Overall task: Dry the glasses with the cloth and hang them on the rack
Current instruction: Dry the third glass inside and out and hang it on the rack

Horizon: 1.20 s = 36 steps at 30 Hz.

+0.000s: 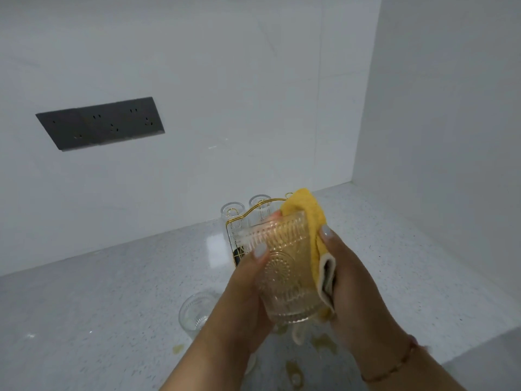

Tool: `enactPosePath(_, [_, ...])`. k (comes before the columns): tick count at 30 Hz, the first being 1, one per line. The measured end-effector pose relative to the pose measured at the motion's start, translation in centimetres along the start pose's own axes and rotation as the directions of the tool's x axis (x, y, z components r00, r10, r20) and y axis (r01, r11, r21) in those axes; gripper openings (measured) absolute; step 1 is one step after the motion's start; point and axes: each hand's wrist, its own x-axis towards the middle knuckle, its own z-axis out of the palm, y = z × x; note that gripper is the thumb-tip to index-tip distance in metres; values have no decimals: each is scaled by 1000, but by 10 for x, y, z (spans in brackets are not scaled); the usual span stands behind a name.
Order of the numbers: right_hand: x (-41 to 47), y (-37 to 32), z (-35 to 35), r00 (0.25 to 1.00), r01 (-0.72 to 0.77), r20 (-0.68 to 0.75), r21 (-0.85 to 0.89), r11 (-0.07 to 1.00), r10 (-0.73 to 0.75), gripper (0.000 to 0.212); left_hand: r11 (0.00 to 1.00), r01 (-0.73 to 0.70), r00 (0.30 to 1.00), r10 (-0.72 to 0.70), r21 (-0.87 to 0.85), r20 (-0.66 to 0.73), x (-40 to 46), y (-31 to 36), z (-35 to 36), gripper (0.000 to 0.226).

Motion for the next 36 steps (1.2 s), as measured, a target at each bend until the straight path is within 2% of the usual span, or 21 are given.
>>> enactPosePath(1, [-1, 1, 1, 1000, 25, -18, 10, 1000, -25, 72, 1000, 2, 1000, -2, 26, -22, 1, 2, 1, 100])
enactPosePath(3, [-2, -1, 3, 990, 94, -109, 29, 995, -90, 55, 977, -51, 994, 70, 206, -84, 0, 3, 5, 94])
enactPosePath(4, [-3, -3, 4, 975, 161, -147, -33, 986, -164, 45, 925, -81, 978, 145, 373, -148, -2, 0, 6, 80])
enactPosePath(5, [-4, -7, 7, 954, 223, -175, -137, 965, -245, 38, 841, -128, 954, 249, 526, -167, -4, -5, 6, 53])
enactPosePath(6, [-4, -9, 9, 934, 273, -170, -231, 934, -315, 34, 809, -149, 947, 283, 568, -155, -10, -6, 9, 24])
enactPosePath(7, [-5, -10, 11, 923, 308, -143, -285, 908, -358, 31, 797, -155, 939, 303, 584, -163, -13, -8, 13, 15])
enactPosePath(8, [-5, -12, 14, 923, 323, -110, -302, 897, -369, 28, 833, -156, 942, 287, 531, -173, -13, -10, 18, 21])
enactPosePath(10, [-5, -16, 15, 936, 325, -44, -265, 908, -348, 32, 891, -191, 934, 294, 413, -203, -9, -12, 20, 77])
enactPosePath(11, [-4, -14, 14, 947, 309, -14, -243, 920, -322, 40, 922, -213, 939, 285, 324, -191, -7, -9, 18, 97])
enactPosePath(12, [-3, -12, 12, 961, 270, 8, -228, 935, -276, 52, 944, -221, 950, 266, 246, -165, -5, -5, 18, 106])
enactPosePath(14, [0, -7, 6, 995, 102, 28, -181, 978, -99, 72, 959, -187, 963, 221, 211, -153, -2, -2, 17, 103])
enactPosePath(16, [2, 0, 2, 998, -42, 38, -95, 995, 46, 72, 972, -153, 966, 185, 180, -181, 1, -2, 14, 84])
enactPosePath(18, [3, 8, 3, 994, -85, 68, -52, 995, 88, 57, 984, -111, 972, 137, 142, -192, 1, 1, 12, 71])
enactPosePath(21, [1, 10, 5, 993, -117, 25, -30, 993, 118, 25, 996, -76, 983, 83, 46, -165, 5, 7, 4, 79])
enactPosePath(22, [0, 12, 3, 991, -130, 10, -27, 991, 131, 26, 999, -54, 984, 52, -7, -169, 7, 8, 0, 77])
enactPosePath(25, [1, 16, -11, 971, -221, -88, 28, 975, 223, 47, 994, 6, 982, -26, -107, -189, 13, 11, -15, 74])
enactPosePath(27, [6, 8, -24, 952, -237, -180, 77, 969, 247, 51, 999, 35, 974, -40, -25, -225, 11, 12, -25, 66])
enactPosePath(30, [21, -14, -41, 958, -123, -264, -41, 991, 108, 45, 960, 140, 958, -69, 241, -280, 5, 13, -36, 63])
enactPosePath(33, [35, -36, -36, 980, 57, -170, -241, 969, -100, 13, 861, 196, 969, -95, 469, -229, 1, 11, -34, 63])
enactPosePath(35, [33, -40, -26, 983, 156, -17, -429, 890, -180, 17, 837, 172, 981, -97, 520, -169, 1, 12, -29, 57])
enactPosePath(36, [29, -40, -22, 982, 187, 94, -456, 870, -162, 22, 836, 163, 983, -92, 524, -160, 1, 14, -27, 56])
